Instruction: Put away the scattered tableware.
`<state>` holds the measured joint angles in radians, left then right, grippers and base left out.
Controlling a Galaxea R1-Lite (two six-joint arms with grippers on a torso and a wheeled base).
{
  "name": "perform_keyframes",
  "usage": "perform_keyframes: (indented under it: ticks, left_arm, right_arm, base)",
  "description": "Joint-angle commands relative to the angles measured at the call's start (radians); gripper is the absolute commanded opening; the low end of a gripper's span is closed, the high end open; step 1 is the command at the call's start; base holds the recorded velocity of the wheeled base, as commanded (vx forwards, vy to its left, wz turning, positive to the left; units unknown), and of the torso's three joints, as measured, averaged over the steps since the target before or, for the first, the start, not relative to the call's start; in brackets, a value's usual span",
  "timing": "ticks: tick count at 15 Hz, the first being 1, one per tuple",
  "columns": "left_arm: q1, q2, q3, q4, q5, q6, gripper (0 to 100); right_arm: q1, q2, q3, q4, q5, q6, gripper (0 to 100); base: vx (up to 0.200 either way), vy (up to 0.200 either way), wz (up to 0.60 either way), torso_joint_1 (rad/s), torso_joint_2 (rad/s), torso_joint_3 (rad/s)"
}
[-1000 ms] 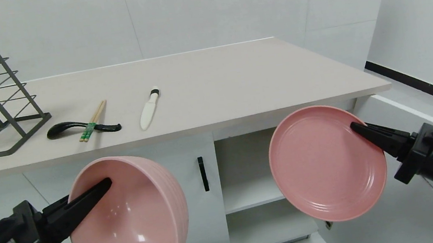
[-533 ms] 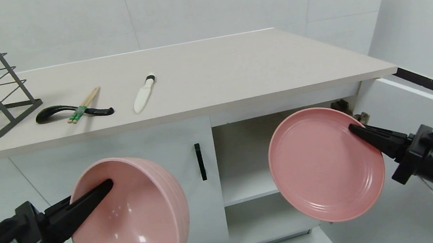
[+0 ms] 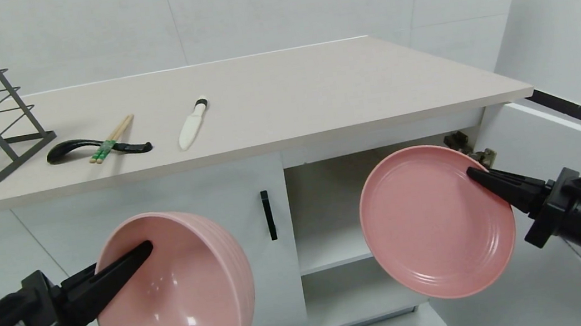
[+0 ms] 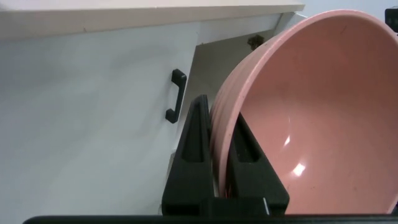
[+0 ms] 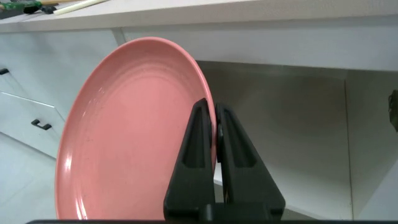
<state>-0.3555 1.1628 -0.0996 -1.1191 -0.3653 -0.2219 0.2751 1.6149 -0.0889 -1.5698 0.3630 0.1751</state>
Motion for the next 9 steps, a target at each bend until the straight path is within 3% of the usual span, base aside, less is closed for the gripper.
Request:
perform_keyframes:
  ticks: [1, 3, 5, 9]
  left_arm:
    - [-0.002, 0.002, 0.0, -0.001, 0.0, -0.001, 0]
    - [0.0, 0.002, 0.0, -0.001, 0.0, -0.001, 0]
    - [-0.002, 0.003, 0.0, -0.001, 0.0, -0.001, 0]
    - [0.0, 0.005, 0.004, -0.001, 0.0, -0.001, 0]
  right_arm:
    - [0.001, 0.003, 0.0, -0.001, 0.001, 0.001, 0]
    - [0.001, 0.013, 0.0, -0.001, 0.001, 0.001, 0]
    - [0.001, 0.013, 0.0, -0.001, 0.001, 0.001, 0]
    - [0.001, 0.022, 0.003, -0.001, 0.001, 0.0, 0]
  base:
    - [0.0, 0.0, 0.0, -0.403, 0.06, -0.383]
    - [0.0, 0.0, 0.0, -0.515, 0.05, -0.437]
    - [0.0, 0.0, 0.0, -0.18, 0.02, -0.151]
    - [0.0, 0.0, 0.0, -0.121, 0.25, 0.116]
